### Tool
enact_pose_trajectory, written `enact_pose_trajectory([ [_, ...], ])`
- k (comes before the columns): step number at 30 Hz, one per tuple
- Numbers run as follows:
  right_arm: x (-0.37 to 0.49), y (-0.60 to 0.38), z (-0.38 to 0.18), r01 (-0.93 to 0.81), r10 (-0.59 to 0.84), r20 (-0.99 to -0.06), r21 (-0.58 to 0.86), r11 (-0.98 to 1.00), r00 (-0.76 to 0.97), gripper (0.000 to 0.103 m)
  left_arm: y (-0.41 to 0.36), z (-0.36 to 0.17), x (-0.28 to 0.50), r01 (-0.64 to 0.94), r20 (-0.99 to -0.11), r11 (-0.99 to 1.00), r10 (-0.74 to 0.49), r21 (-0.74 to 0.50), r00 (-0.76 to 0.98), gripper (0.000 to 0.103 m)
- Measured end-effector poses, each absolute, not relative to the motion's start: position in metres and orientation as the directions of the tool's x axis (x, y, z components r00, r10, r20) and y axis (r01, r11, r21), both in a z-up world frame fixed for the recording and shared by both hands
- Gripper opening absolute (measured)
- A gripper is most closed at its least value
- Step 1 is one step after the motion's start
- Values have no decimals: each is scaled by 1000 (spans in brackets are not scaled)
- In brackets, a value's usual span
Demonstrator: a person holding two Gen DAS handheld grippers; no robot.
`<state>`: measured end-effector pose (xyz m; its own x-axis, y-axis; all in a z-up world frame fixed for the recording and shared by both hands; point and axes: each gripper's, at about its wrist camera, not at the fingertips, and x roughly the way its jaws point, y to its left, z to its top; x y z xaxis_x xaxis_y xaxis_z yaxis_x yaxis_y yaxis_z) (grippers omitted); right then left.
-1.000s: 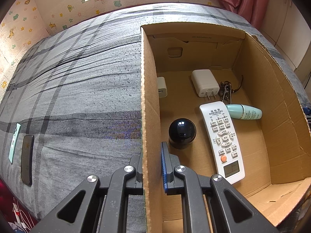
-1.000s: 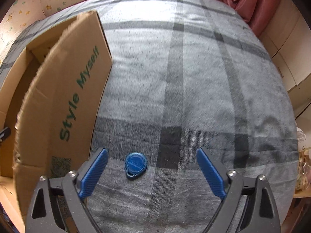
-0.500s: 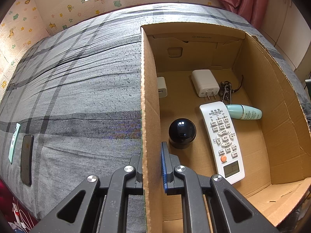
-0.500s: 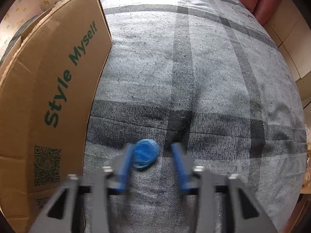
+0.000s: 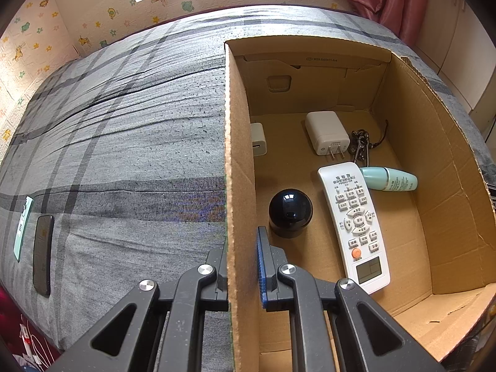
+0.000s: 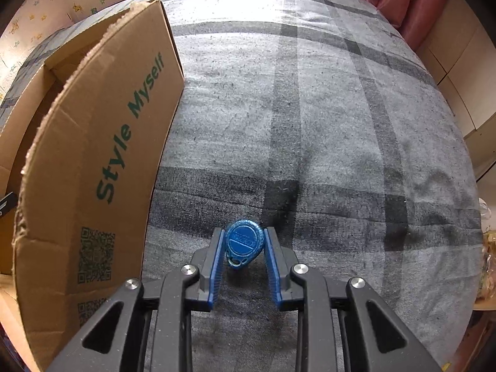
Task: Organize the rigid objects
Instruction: 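Carry the blue tag with the right gripper over the box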
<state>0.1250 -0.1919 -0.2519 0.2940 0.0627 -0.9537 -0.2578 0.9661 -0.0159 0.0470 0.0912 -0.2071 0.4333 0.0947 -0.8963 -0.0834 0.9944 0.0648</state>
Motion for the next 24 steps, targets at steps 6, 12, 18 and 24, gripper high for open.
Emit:
enact_pose_trajectory([
  [6, 125, -195, -243, -255, 67, -951, -12, 967, 301, 26, 91, -207, 47, -83, -896, 994, 96, 66, 433, 12],
  [12, 125, -194, -230, -261, 62, -947, -24, 965, 316, 26, 90, -207, 47, -82, -896, 994, 99, 70, 432, 12],
  [18, 124, -192, -210, -263, 63, -939, -31, 964, 338, 26, 89, -208, 48, -81, -896, 994, 101, 73, 432, 12],
  [24, 124, -186, -186, -280, 79, -929, -28, 960, 361, 26, 89, -207, 48, -81, -896, 994, 102, 74, 432, 12],
])
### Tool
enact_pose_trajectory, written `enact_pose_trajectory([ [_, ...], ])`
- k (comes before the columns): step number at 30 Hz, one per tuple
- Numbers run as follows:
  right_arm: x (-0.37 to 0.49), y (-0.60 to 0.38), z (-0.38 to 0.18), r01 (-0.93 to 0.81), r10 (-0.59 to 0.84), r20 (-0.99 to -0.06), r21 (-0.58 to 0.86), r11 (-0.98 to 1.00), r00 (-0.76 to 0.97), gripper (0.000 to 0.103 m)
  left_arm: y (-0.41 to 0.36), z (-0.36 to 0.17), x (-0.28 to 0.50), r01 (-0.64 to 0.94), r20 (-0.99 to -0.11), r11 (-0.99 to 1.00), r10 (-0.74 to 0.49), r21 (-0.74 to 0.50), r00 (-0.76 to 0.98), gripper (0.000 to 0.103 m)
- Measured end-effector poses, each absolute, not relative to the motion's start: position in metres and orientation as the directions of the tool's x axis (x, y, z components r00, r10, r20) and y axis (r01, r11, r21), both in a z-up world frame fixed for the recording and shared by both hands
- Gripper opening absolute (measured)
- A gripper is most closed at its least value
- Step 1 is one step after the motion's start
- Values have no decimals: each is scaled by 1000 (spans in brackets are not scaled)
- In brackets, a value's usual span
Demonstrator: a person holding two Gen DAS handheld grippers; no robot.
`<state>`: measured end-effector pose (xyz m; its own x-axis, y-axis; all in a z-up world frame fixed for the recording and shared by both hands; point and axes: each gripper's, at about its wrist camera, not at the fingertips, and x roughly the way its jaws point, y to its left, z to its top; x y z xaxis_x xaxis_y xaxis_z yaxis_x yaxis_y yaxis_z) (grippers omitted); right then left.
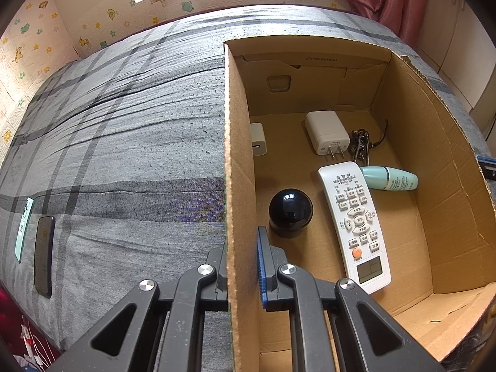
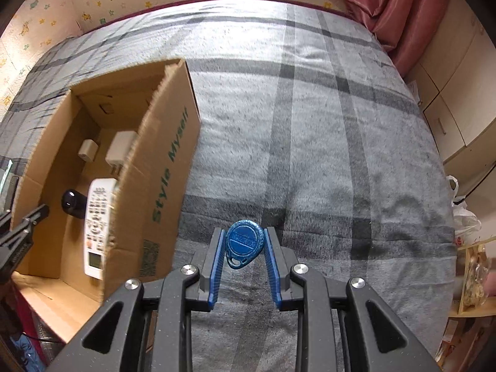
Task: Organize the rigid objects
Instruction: 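Carry the blue tag with the right gripper over the box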
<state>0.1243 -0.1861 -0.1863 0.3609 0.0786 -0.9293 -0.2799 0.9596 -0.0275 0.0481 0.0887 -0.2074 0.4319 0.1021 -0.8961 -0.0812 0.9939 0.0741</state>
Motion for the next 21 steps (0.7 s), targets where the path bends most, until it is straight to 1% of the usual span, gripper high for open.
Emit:
enact_pose_trajectory([
  [12, 125, -158, -144, -331, 110, -904, -36, 943, 412, 26, 89, -208, 48, -81, -896, 994, 102, 73, 432, 12],
  [21, 124, -125, -125, -385, 153, -891, -26, 923, 427, 26, 89, -208, 48, -81, -896, 994, 102, 74, 432, 12],
])
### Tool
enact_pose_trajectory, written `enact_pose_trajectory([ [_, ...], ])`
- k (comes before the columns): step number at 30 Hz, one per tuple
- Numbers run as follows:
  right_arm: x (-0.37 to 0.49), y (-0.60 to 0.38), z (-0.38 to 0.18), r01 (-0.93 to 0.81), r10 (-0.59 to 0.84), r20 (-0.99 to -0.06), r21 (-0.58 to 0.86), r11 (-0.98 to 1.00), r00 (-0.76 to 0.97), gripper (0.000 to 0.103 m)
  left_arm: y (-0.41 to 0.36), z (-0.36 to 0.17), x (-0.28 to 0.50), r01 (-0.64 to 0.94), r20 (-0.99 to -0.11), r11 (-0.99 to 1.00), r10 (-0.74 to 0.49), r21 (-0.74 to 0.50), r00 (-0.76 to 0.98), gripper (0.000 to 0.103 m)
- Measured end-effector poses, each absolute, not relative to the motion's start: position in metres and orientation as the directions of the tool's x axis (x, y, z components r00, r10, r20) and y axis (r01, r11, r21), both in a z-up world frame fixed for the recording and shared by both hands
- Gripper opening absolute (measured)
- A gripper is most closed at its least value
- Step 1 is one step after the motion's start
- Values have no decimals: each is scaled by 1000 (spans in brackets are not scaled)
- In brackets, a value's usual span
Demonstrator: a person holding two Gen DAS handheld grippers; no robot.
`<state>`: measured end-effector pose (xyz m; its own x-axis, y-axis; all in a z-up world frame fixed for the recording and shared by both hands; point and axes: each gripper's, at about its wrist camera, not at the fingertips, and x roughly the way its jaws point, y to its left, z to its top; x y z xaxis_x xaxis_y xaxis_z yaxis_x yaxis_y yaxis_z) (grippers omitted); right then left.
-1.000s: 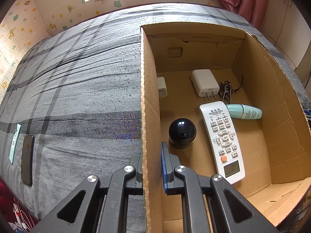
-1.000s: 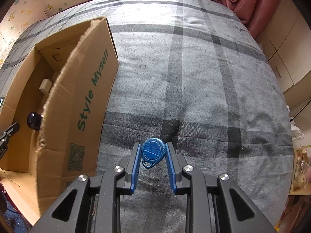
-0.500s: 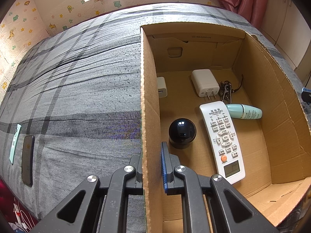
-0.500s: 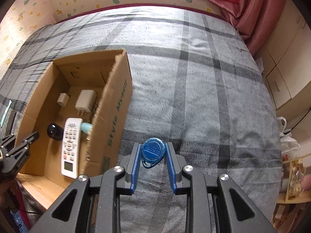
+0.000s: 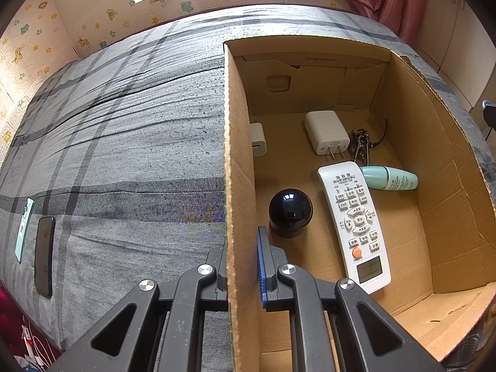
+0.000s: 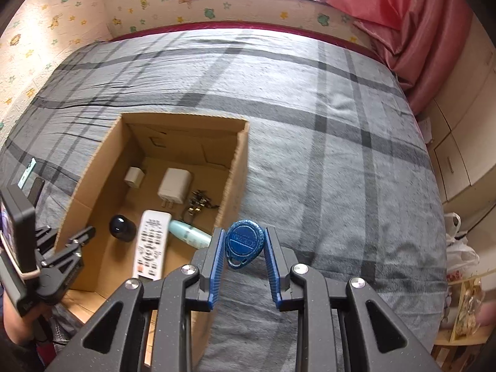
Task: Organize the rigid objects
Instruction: 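Carry the blue tag with the right gripper over the box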
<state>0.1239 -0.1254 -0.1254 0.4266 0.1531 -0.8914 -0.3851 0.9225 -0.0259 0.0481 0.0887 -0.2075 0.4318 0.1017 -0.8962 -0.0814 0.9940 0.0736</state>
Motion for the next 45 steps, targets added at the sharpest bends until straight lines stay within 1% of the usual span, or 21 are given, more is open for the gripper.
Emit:
enact_pose_trajectory([
  [11, 122, -77, -127, -451, 195, -895, -8, 893, 402, 26, 88, -208, 48, -82, -896, 994, 100, 72, 432, 12],
  [25, 121, -20, -154, -503, 215, -916, 16, 864, 339, 26, 88, -208, 48, -82, -896, 994, 97, 68, 433, 12],
  [34, 125, 2, -174, -509, 202, -930, 19, 860, 306, 26, 88, -208, 48, -83, -896, 994, 97, 68, 433, 12],
  [45, 126, 6, -211, -507, 164, -953, 13, 862, 255, 27, 88, -207, 48, -83, -896, 994, 98, 68, 432, 12],
])
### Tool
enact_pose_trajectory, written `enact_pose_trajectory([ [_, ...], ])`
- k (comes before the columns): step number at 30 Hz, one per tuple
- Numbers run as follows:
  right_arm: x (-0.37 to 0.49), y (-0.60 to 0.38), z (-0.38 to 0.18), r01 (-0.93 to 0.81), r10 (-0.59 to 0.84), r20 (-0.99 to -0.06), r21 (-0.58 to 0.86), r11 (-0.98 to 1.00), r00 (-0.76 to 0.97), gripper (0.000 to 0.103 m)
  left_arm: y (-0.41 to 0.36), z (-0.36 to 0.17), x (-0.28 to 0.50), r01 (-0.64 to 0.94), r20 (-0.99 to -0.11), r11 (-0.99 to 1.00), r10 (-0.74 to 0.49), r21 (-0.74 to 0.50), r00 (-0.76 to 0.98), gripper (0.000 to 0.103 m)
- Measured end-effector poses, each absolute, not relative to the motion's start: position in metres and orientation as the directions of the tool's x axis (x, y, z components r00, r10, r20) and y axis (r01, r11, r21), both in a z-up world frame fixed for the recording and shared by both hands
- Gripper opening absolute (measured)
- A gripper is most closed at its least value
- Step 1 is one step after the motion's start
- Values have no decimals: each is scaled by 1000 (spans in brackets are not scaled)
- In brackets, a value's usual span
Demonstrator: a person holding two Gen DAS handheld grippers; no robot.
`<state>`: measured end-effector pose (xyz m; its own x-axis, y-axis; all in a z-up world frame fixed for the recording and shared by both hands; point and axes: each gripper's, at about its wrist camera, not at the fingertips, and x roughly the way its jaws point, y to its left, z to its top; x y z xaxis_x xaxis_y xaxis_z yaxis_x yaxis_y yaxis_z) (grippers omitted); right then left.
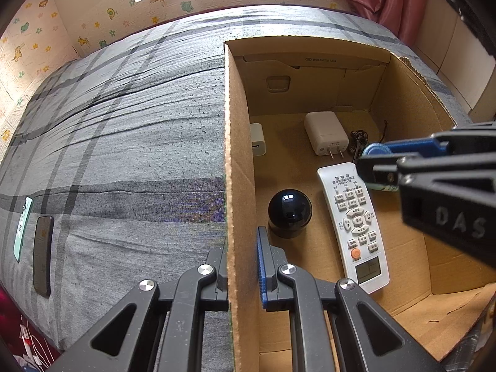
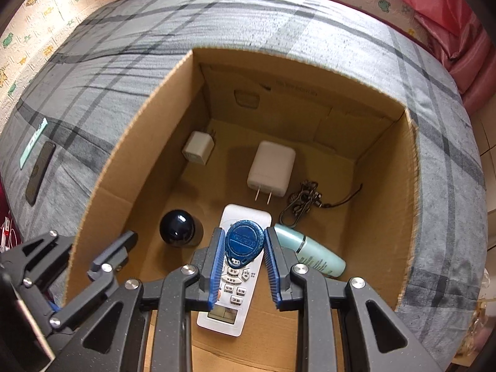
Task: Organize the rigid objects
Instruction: 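Carry the blue tag with the right gripper over the box, then open the right gripper to drop the tag beside the tube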
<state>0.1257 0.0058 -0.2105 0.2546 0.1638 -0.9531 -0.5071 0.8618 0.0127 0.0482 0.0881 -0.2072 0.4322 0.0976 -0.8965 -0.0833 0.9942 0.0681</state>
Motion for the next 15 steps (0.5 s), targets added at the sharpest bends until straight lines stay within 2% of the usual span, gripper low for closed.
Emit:
enact_pose_trajectory([
  [15, 128, 2, -232, -504, 150, -962, 15, 864, 230, 27, 86, -207, 49, -83, -896, 994, 103, 74, 432, 12],
])
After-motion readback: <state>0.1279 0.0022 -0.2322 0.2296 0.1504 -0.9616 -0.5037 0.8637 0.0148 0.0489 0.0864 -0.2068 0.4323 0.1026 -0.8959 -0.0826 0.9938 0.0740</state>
